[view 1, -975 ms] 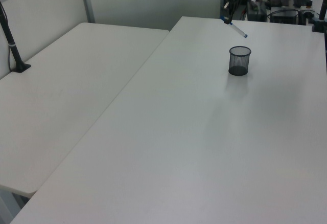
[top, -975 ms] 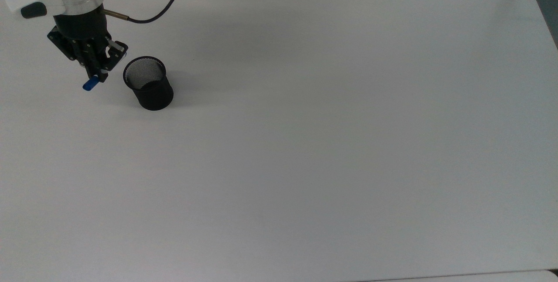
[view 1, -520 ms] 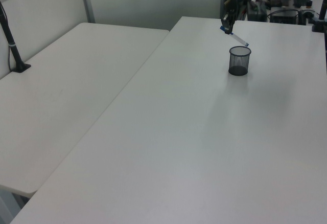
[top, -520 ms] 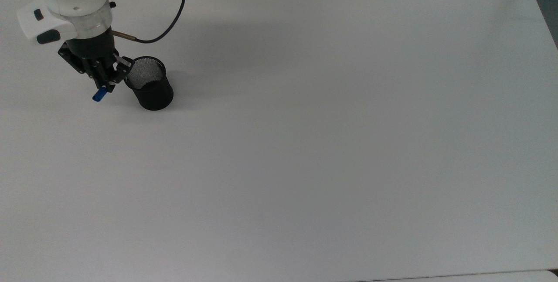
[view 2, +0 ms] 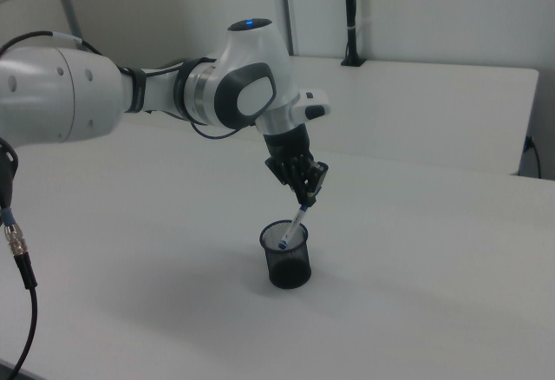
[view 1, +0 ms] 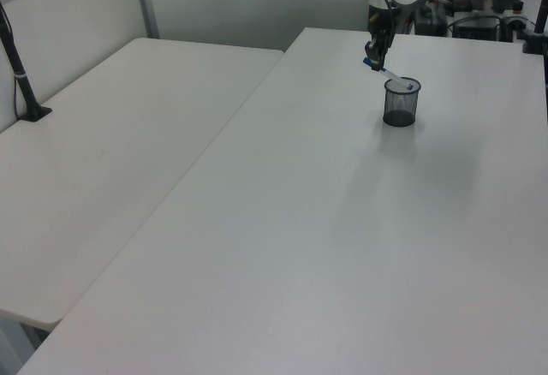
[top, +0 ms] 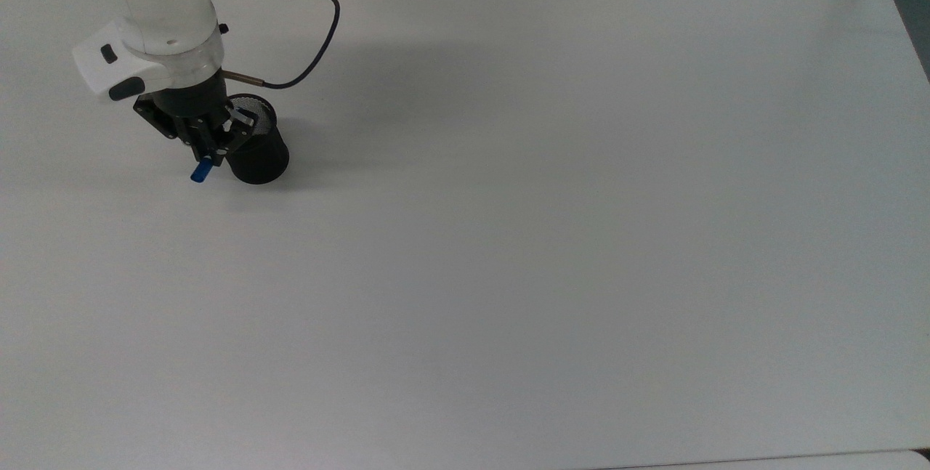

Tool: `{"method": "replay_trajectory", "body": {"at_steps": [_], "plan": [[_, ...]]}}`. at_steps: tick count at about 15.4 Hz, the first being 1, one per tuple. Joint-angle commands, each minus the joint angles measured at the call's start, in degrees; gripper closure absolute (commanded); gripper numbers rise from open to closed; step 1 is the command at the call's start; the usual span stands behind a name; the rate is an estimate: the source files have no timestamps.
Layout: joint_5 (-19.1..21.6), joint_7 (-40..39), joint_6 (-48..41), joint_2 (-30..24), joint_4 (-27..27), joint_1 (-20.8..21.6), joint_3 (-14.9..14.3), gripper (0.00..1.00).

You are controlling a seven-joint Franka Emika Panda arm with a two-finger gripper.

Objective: Insert the marker
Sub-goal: 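Lower the marker tip-first into the mesh cup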

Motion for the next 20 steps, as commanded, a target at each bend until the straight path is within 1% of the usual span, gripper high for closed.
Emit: {"method": "replay_trajectory", "body": {"at_steps": [1,4,9,11,12,13,14,15,16,20], "plan": [[-0.9,-0.1,0.7,-1.3,-2.1,0.4,-0.2,0.89],[-0.9,-0.2,0.6,-1.4,-2.7,0.4,-0.2,0.83],[-0.8,-0.6,-0.2,-2.1,-3.4,0.5,-0.1,0.81],[-0.8,-0.8,-1.4,-2.3,-3.4,0.4,-0.1,0.74],[-0.7,-0.8,-1.7,-2.4,-3.4,0.5,-0.1,0.59],[-0.7,-0.8,-1.9,-2.4,-3.4,0.4,-0.1,0.41],[-0.7,-0.7,-2.1,-2.4,-3.3,0.4,-0.1,0.26],[-0.6,-0.4,-2.4,-2.5,-3.2,0.4,-0.1,0.06],[-0.4,-0.3,-2.6,-2.5,-3.1,0.4,-0.1,0.00],[0.5,-0.4,-4.7,-3.8,-2.8,0.4,0.2,0.00]]}}
